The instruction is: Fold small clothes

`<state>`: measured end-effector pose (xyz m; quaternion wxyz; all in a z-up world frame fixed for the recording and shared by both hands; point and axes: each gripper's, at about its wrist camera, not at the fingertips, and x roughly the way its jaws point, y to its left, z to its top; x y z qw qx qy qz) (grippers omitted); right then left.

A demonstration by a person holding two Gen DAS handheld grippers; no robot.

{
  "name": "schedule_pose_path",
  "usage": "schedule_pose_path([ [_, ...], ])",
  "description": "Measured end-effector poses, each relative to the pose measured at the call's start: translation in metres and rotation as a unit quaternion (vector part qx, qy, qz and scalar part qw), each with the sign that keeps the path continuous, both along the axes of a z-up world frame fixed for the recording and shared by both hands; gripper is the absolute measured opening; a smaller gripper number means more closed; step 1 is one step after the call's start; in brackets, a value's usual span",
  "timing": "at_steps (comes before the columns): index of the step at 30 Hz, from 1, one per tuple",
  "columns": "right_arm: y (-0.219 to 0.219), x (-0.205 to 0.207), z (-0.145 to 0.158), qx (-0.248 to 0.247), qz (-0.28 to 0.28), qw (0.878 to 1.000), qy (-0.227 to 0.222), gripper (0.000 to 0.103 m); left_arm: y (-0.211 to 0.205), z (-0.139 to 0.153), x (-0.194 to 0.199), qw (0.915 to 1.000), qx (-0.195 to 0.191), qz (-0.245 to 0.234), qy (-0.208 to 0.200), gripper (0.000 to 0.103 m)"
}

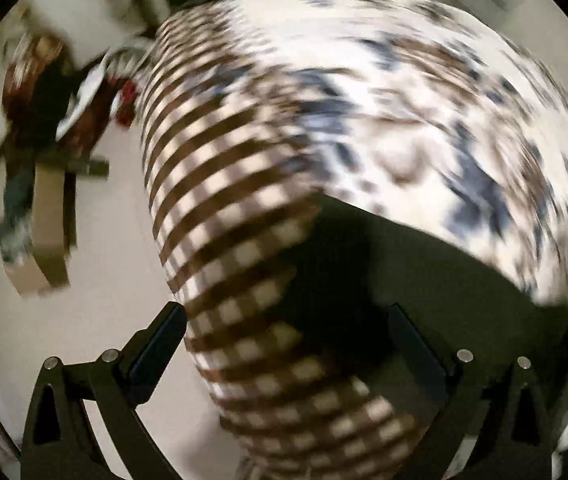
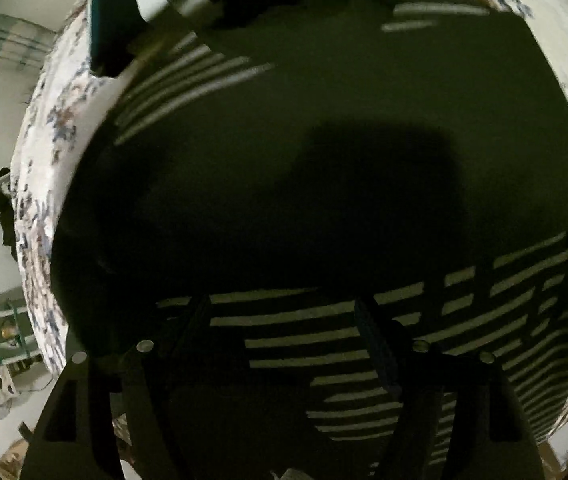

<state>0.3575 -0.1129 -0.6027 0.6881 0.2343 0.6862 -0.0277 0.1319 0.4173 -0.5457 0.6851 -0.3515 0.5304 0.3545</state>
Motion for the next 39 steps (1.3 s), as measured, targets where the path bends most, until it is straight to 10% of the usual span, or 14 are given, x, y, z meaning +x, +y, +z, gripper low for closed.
schedule_pose_path([
  [5,0.039,0.005,-0.009,-0.004,0.027,1.000,0.000,0.076,-0.001,-0.032,0.036,0.9981,-0.035,-0.037,-0.036,0.089],
  [9,0.077,0.016,-0.001,-0.021,0.049,0.999,-0.006,0.076,-0.021,-0.021,0.070,0.9947,0.028,-0.097,-0.019,0.009],
  [17,0.116,0.035,0.023,-0.107,0.078,0.991,-0.033,0.080,0.033,0.044,0.058,0.9897,0.055,-0.008,-0.132,0.008],
  [24,0.127,0.052,0.014,-0.263,0.144,0.954,-0.030,0.102,0.032,0.062,0.092,0.9866,0.076,-0.065,-0.129,0.008],
  [32,0.089,0.059,0.029,-0.225,0.093,0.969,-0.041,0.102,-0.025,0.116,0.125,0.9753,0.126,-0.140,-0.115,0.008],
  [39,-0.027,0.033,0.052,-0.108,-0.027,0.993,-0.034,0.102,-0.178,0.172,0.184,0.9418,0.130,-0.270,-0.151,0.008],
])
